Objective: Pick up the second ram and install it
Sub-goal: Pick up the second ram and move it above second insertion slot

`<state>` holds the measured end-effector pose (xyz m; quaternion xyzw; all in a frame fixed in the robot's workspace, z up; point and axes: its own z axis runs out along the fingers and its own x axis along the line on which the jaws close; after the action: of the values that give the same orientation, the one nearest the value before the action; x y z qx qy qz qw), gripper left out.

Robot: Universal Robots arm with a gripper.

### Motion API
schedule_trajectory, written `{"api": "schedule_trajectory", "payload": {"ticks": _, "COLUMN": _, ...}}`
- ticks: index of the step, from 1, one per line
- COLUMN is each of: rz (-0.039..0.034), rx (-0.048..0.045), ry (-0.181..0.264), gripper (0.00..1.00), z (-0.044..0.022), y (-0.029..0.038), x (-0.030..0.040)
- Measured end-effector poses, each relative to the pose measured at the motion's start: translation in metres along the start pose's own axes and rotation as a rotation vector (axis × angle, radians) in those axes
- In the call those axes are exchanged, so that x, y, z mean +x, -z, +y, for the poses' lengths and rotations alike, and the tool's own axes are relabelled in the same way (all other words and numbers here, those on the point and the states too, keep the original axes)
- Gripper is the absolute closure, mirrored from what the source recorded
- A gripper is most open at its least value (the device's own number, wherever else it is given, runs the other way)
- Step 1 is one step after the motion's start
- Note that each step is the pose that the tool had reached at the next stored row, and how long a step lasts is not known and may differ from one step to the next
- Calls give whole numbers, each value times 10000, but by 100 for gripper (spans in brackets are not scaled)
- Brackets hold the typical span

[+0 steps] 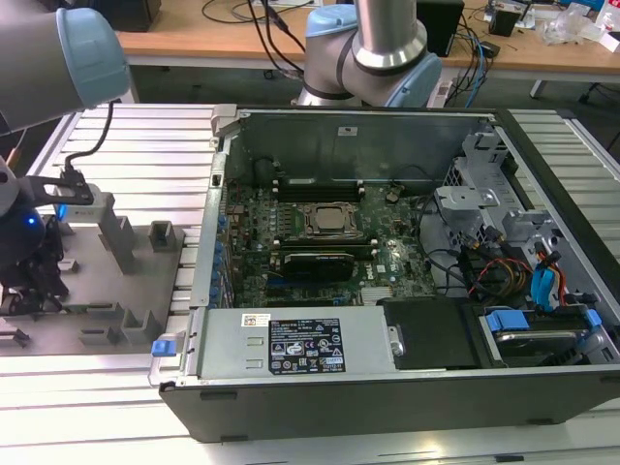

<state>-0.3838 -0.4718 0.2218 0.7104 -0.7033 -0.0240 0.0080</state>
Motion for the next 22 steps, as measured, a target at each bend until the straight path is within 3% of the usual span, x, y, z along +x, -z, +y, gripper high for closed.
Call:
{"api": "schedule_trajectory", "payload": {"ticks": 12, "rz": 1, "rx": 1, "ry": 25, "gripper": 70, "z": -7, "y": -127, "x": 37}}
{"api": "schedule_trajectory", "payload": {"ticks": 18, "rz": 24, "rx": -11, "ry": 557, "gripper": 70, "z": 9, "y": -176, "x": 33}}
{"api": "schedule_trajectory", "payload": {"ticks": 22, "rz": 25, "rx": -12, "ry": 559, "gripper": 70, "z": 18, "y": -224, "x": 31}}
